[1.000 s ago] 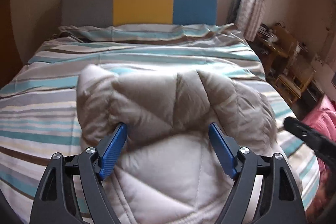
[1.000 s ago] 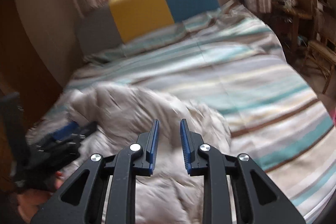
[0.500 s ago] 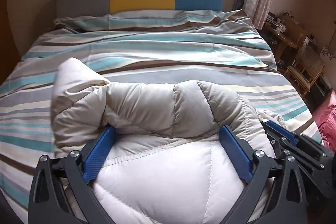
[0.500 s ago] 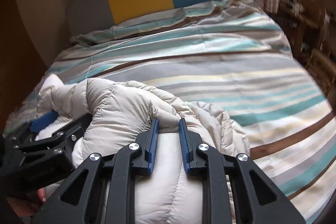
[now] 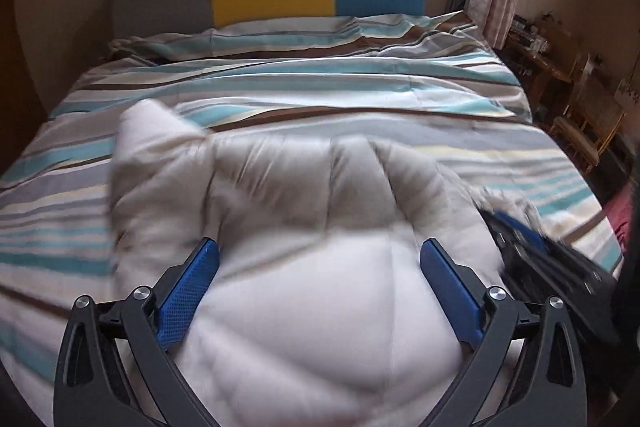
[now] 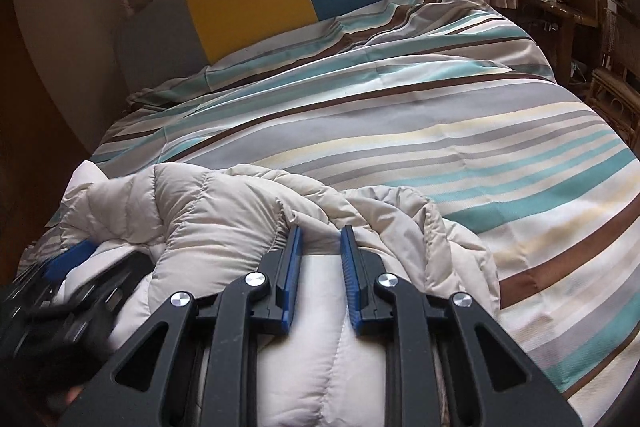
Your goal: Fold large clothes
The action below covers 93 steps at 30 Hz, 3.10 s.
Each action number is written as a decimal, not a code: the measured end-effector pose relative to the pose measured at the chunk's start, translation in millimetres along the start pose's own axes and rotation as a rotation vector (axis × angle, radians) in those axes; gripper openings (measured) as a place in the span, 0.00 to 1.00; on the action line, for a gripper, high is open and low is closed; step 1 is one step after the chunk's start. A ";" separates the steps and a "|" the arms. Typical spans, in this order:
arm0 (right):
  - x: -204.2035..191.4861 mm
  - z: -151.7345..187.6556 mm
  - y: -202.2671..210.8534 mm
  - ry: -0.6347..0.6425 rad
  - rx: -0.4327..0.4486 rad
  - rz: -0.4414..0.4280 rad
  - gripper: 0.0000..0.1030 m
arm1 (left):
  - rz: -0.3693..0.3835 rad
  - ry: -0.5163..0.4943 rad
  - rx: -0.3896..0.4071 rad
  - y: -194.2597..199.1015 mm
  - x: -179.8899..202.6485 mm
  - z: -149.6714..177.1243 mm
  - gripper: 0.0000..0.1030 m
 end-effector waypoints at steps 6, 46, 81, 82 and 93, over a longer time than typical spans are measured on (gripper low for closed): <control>5.2 12.6 21.5 -0.016 0.053 0.003 0.18 | -0.121 -0.032 0.086 21.5 14.5 19.6 0.97; 60.9 71.4 117.8 -0.231 -0.165 -0.009 0.96 | 0.389 0.294 0.045 63.5 -72.6 125.2 0.97; 35.0 66.3 114.9 -0.142 -0.212 -0.195 0.44 | 0.347 -0.016 0.116 98.8 -17.1 103.1 0.47; 35.2 67.8 119.4 -0.148 -0.200 -0.206 0.44 | 0.341 -0.028 0.127 103.6 -16.9 102.9 0.47; -18.6 93.9 147.8 -0.111 -0.153 -0.322 0.44 | 0.292 -0.001 0.201 142.6 -65.5 123.6 0.45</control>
Point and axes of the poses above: each gripper's, at about its wrist camera, not at the fingertips, and y roughly against the way its jaws point, x to its right, z to its underside, the point moved 1 cm from there along -y, roughly the way its jaws point, and after that the axes turned 15 degrees about -y, right-handed, at the moved point
